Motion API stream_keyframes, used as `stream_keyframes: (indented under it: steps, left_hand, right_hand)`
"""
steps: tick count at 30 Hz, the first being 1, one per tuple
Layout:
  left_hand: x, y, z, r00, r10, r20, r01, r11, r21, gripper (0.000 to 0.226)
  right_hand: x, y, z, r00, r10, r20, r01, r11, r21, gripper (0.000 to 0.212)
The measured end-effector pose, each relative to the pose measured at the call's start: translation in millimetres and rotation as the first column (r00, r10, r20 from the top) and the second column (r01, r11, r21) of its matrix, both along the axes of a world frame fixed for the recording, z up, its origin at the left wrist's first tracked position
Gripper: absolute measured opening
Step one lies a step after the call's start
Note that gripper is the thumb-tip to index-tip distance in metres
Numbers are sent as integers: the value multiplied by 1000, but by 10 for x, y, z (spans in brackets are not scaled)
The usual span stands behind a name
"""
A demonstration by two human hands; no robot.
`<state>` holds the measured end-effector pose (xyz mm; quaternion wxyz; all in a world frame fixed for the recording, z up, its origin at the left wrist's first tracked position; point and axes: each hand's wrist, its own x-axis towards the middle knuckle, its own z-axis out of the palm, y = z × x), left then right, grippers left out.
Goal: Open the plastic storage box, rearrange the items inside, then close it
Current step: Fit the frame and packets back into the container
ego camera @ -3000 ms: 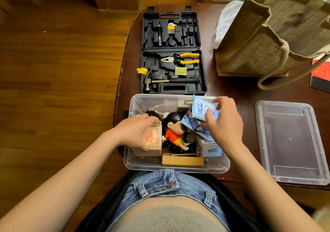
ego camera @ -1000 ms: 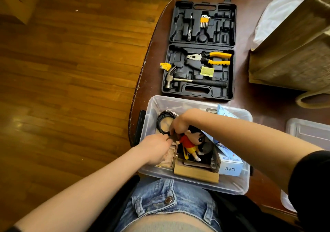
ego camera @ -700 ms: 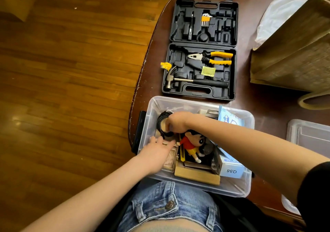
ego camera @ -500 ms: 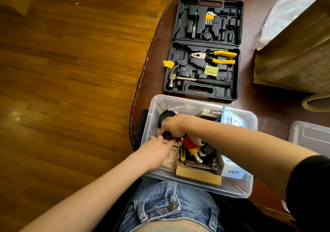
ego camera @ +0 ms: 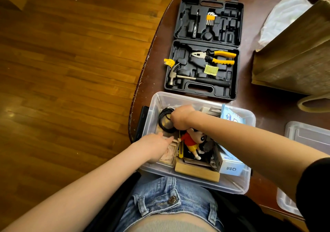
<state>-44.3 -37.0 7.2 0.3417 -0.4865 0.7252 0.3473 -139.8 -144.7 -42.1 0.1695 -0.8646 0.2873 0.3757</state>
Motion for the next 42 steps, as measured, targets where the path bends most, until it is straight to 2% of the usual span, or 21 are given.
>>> stream_keyframes:
  steps: [3, 5, 7, 10, 13, 16, 19, 21, 22, 24, 26, 28, 32, 33, 35, 37, 38, 40, 42]
  left_hand:
    - [-24, -1, -61, 998, -38, 40, 40, 998, -49, 79]
    - [-35, -25, -119, 989, -128, 72, 137, 981, -134, 75]
    - [-36, -53, -188, 980, -177, 90, 191, 964, -187, 72]
    - [-73, -79, -260, 982, -172, 79, 183, 967, -178, 62]
    - [-99, -143, -292, 989, -133, 64, 140, 984, -110, 52]
    - [-100, -218, -297, 998, -50, 32, 51, 998, -34, 41]
    - [-88, -258, -313, 1000, 8, -8, -8, 1000, 4, 33]
    - [-76, -272, -326, 998, 56, -33, -57, 998, -18, 30]
    - [-66, -273, -332, 996, 82, -45, -83, 996, -28, 30]
    - [-59, -268, -341, 991, 115, -68, -118, 992, -41, 30]
    - [-58, -266, -335, 990, 119, -81, -123, 991, -49, 31]
    - [-51, -297, -321, 991, 104, -80, -107, 994, -36, 31]
    - [-51, -356, -282, 991, 115, -62, -113, 993, 39, 31]
    - [-62, -349, -266, 989, 129, -75, -129, 992, 13, 32]
    - [-105, -322, -213, 966, 198, -166, -222, 964, -145, 29]
    - [-199, -315, -124, 882, 305, -360, -406, 879, -251, 23]
    - [-268, -329, -66, 810, 368, -457, -499, 841, -207, 21]
    - [-444, -369, 52, 613, 522, -593, -631, 776, 31, 20]
    - [-611, -406, 157, 463, 639, -614, -670, 706, 230, 18]
  right_hand:
    - [-36, -22, 100, 996, -80, 26, 77, 991, 106, 27]
    - [-117, -41, 234, 978, -165, 124, 140, 972, 190, 30]
    - [-219, -26, 410, 942, -250, 222, 192, 948, 253, 31]
    - [-394, 50, 638, 852, -383, 356, 283, 910, 302, 29]
    - [-593, 128, 784, 663, -582, 471, 434, 811, 392, 23]
    - [-827, 221, 838, 477, -684, 552, 542, 723, 428, 22]
    - [-1044, 326, 828, 219, -775, 592, 650, 569, 505, 24]
    - [-1193, 390, 795, 79, -758, 648, 754, 471, 458, 25]
    - [-1269, 416, 769, 57, -730, 681, 813, 430, 392, 23]
    - [-1423, 482, 729, 73, -706, 705, 895, 357, 266, 17]
    - [-1553, 559, 678, 141, -747, 650, 916, 348, 201, 21]
    - [-1611, 634, 638, 256, -790, 556, 908, 394, 142, 37]
    - [-1577, 740, 591, 400, -796, 454, 874, 480, 71, 76]
    - [-1558, 753, 582, 416, -787, 456, 869, 491, 55, 83]
    - [-1509, 762, 574, 361, -800, 479, 894, 443, 66, 80]
    - [-1456, 748, 569, 291, -814, 502, 927, 370, 63, 62]
    - [-1436, 743, 569, 285, -810, 512, 935, 353, 38, 52]
    - [-1420, 736, 565, 303, -794, 527, 938, 347, -17, 38]
    - [-1439, 742, 561, 298, -784, 544, 940, 341, -23, 32]
